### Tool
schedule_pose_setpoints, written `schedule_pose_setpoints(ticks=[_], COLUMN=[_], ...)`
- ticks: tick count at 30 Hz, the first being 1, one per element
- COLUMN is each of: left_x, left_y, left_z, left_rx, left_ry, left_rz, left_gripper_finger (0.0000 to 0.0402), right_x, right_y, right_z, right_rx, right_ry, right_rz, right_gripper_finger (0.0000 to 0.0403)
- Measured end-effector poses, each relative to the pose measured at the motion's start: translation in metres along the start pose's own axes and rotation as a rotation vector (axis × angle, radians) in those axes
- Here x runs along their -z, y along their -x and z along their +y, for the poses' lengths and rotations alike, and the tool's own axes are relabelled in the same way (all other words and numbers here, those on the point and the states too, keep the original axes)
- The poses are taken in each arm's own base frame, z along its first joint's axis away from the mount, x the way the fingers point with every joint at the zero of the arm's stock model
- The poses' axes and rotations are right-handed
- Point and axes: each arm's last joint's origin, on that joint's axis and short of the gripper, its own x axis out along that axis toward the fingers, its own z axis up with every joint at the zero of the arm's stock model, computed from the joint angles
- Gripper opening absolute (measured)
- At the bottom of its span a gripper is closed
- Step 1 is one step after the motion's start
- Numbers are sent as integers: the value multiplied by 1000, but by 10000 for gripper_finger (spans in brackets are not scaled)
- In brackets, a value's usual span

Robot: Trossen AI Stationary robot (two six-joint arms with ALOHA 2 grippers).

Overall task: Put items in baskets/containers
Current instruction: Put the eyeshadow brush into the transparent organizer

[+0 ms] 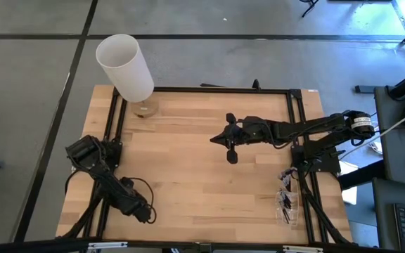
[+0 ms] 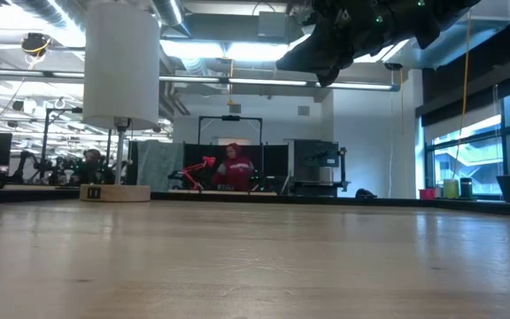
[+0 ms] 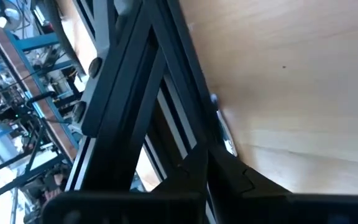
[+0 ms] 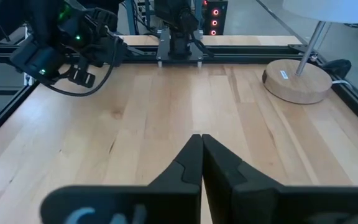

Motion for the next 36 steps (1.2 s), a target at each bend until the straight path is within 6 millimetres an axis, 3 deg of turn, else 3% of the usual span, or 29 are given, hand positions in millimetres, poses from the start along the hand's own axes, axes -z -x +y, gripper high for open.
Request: schedule_pose_setpoints(ticks=[19,23,25,28,30,33,36], left_x=[7,12,12,9,11,6,8], left_y=[-14,14,41,67,78,82,70], left_z=[-7,-20,-22,-7,-2,2,1], left_rx=[39,141,213,123,99,33,-1], left_ry=[48,-41,-51,8,5,17,2], left_rz=[-39,-120,-229,-366,-359,-313,-212], left_gripper_finger=[3,3,3,3,3,3,3], right_x=[1,1,1,0,1,1,1], right_y=[0,0,0,0,0,0,0], right_z=[0,0,0,0,0,0,0], right_rx=[0,0,0,0,0,0,0], right_ry=[0,2,10,11,11,10,11], right_rz=[7,6,6,5,6,6,7], right_gripper_finger=[7,7,7,7,7,7,7])
